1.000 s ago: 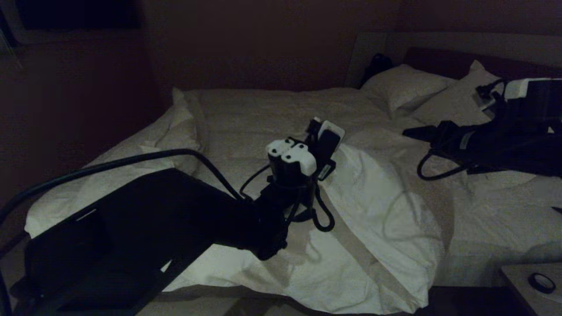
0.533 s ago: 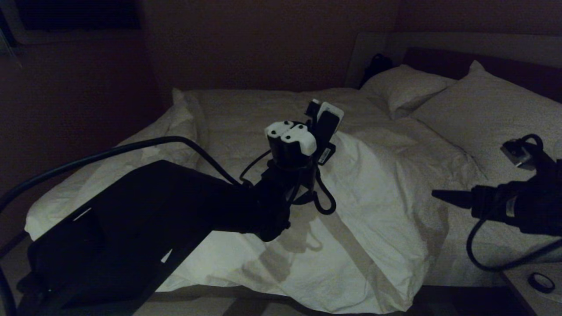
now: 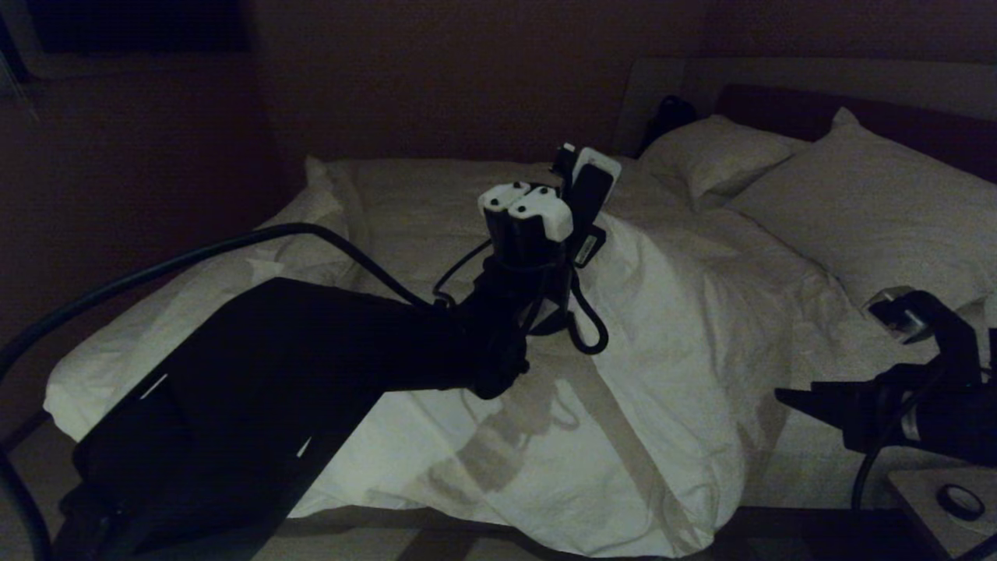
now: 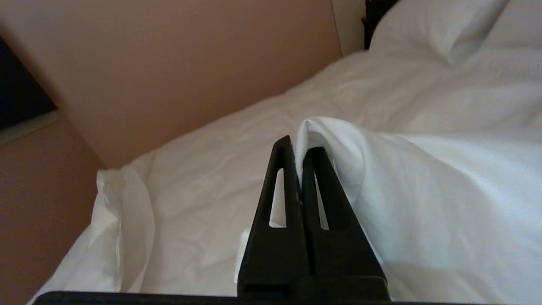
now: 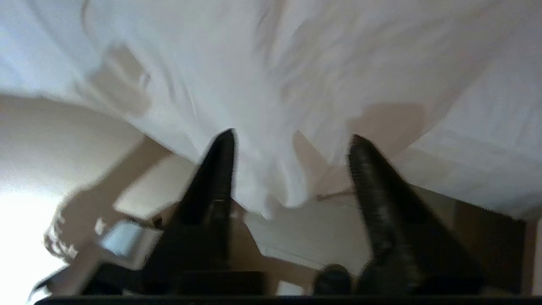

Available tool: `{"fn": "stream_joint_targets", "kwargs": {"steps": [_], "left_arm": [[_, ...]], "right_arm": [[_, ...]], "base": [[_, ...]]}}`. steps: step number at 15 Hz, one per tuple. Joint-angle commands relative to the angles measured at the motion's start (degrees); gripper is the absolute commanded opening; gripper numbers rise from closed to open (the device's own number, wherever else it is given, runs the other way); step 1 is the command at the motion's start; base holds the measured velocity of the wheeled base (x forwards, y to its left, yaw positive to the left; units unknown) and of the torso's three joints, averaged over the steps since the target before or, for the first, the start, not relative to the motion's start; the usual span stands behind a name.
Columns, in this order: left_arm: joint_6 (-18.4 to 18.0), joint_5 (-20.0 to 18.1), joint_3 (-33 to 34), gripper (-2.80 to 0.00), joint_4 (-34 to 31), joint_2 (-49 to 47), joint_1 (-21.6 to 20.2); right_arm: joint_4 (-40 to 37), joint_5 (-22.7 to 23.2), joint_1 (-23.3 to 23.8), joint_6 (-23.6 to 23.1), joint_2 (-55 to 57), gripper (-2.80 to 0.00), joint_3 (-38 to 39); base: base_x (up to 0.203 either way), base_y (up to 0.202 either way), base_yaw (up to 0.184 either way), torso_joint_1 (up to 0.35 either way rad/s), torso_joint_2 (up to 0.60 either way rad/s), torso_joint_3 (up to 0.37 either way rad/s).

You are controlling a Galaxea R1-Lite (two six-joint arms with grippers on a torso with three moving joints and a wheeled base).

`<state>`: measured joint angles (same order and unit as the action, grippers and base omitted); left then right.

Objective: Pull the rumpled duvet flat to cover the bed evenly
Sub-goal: Flatten the corners of the folded blanket

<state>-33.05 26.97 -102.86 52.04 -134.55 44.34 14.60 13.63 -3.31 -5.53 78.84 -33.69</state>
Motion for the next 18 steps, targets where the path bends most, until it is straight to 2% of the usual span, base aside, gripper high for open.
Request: {"fn": "stream_joint_targets", "kwargs": {"steps": [1, 4, 8, 13, 14, 16, 18], "left_arm": [[-0.13, -0.21, -5.91, -2.8, -2.87, -0.84, 0.26], [-0.09, -1.74, -8.68, -2.8, -6.42, -0.81, 1.1], [-0.09, -2.27, -8.59, -2.8, -5.87, -0.37, 2.43], [-0.05, -2.27, -8.59, -2.8, -5.46, 0.38, 4.0], [-0.07, -2.27, -8.56, -2.8, -5.41, 0.45, 4.0], [-0.09, -2.23, -8.36, -2.8, -4.13, 1.38, 4.6], [-0.01, -2.25, -8.35, -2.8, -4.05, 2.59, 6.19]], "right_arm": [[0.16, -0.08, -2.2, -4.45, 2.36, -2.8, 0.34], [0.6, 0.17, -3.36, -5.63, 3.6, -2.8, -0.06], [3.02, 0.35, -6.95, -6.44, 4.61, -2.8, 1.01], [9.66, 0.79, -8.46, -8.0, 8.54, -2.8, 1.92], [10.33, 1.73, -8.45, -7.99, 8.63, -2.8, 2.17], [11.86, 8.89, -7.7, -7.93, 9.46, -2.8, 2.26], [14.95, 11.57, -7.01, -8.49, 14.0, -2.8, 2.03]], "base": [[0.0, 0.0, 0.0, 0.0, 0.0, 0.0], [0.0, 0.0, 0.0, 0.0, 0.0, 0.0], [0.0, 0.0, 0.0, 0.0, 0.0, 0.0], [0.0, 0.0, 0.0, 0.0, 0.0, 0.0], [0.0, 0.0, 0.0, 0.0, 0.0, 0.0], [0.0, 0.0, 0.0, 0.0, 0.0, 0.0], [0.0, 0.0, 0.0, 0.0, 0.0, 0.0]]}}
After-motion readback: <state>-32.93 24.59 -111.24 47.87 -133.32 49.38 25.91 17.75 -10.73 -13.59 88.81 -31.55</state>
